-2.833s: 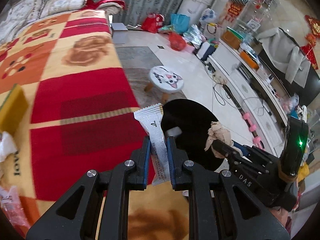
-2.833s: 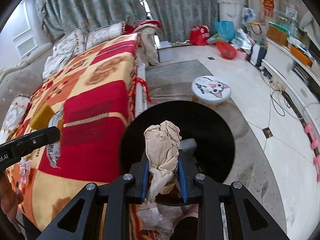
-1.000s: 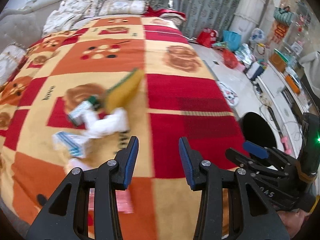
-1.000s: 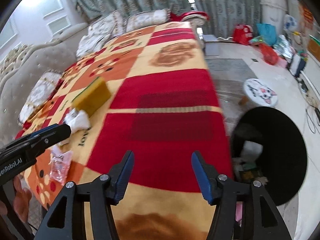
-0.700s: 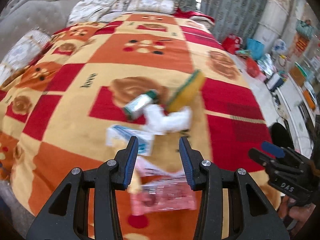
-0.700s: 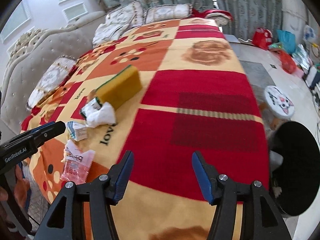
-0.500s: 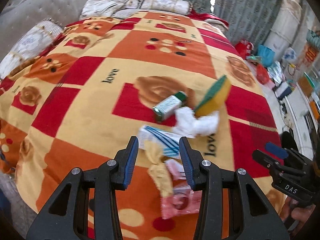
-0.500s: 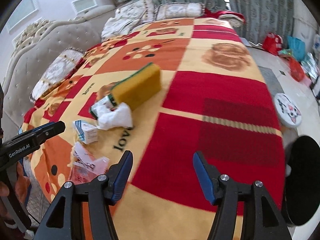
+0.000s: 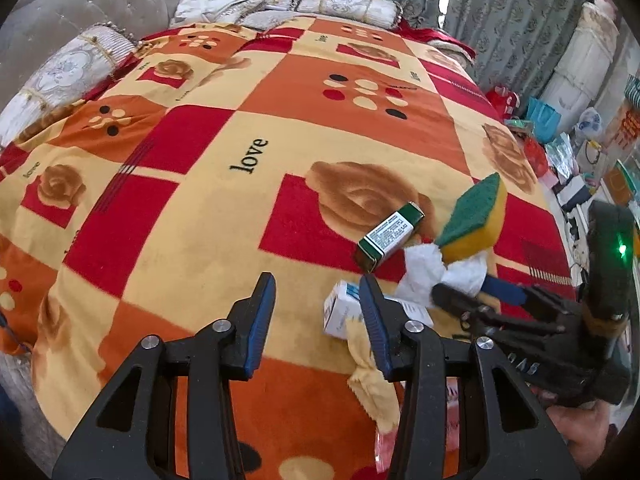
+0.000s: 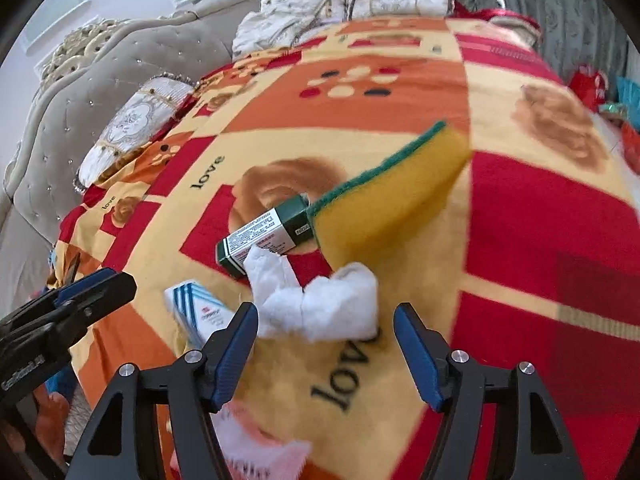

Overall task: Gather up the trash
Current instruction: 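Grasp the green-white medicine box with the left tool while the right tool grasps the white tissue, then carry the box and tissue to the black bin and open both tools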

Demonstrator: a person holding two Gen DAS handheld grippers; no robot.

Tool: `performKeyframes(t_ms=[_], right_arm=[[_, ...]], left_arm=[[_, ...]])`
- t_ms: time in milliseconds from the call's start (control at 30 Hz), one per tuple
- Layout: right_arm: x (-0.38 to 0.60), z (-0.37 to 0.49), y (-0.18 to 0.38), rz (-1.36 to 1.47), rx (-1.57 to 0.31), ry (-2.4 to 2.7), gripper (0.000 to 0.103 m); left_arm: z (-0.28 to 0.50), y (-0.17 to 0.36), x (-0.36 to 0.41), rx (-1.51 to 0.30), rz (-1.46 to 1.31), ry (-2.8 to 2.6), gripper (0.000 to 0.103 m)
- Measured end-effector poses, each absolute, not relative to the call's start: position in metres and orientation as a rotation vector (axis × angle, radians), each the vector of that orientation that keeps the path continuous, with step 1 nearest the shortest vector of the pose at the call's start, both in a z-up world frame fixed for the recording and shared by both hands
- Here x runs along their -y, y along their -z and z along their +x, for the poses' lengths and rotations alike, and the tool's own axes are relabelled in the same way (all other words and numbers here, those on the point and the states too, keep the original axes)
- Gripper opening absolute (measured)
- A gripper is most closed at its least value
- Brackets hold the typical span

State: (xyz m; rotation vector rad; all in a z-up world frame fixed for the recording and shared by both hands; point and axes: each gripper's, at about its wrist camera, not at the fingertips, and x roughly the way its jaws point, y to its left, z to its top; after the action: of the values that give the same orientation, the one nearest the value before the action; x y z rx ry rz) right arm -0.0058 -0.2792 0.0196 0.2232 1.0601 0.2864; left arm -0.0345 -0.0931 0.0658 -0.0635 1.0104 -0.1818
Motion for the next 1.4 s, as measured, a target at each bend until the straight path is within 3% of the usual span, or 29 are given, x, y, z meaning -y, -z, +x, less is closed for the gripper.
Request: performKeyframes(t_ms=[67, 167, 500, 533, 633, 667, 1400], right_arm=[[0.279, -0.008, -0.017, 0.225, -1.051, -0.300, 0.050], [0.288, -0.020, -0.028, 0.225, -1.005, -0.297, 0.044], [0.354, -0.053, -0.047, 0.269, -0.972, -0.198, 0.044], [0.359, -0.056, -0.047, 0.279, -0.971, -0.195, 0.044], [0.364, -0.065, -0.049, 0.271, -0.964, -0.189, 0.044], [0.364, -0.069, -0.050, 0.262, -0.958, -0.185, 0.044], [0.403, -0.146, -0.088, 0.271, -0.857, -0.115, 0.044]], left_arm=[[-0.024, -0.062, 0.100, -1.015, -0.043, 0.209, 0.053], [-0.010, -0.057, 0.113, -1.012, -0.002, 0.240, 0.055], [0.030, -0.024, 0.177, -1.077, 0.214, 0.316, 0.054], [0.033, -0.020, 0.179, -1.091, 0.206, 0.320, 0.039], [0.032, -0.022, 0.175, -1.089, 0.172, 0.311, 0.021], [0.030, -0.025, 0.173, -1.089, 0.156, 0.315, 0.019], [-0.084, -0.107, 0.229, -0.922, 0.128, 0.469, 0.019]])
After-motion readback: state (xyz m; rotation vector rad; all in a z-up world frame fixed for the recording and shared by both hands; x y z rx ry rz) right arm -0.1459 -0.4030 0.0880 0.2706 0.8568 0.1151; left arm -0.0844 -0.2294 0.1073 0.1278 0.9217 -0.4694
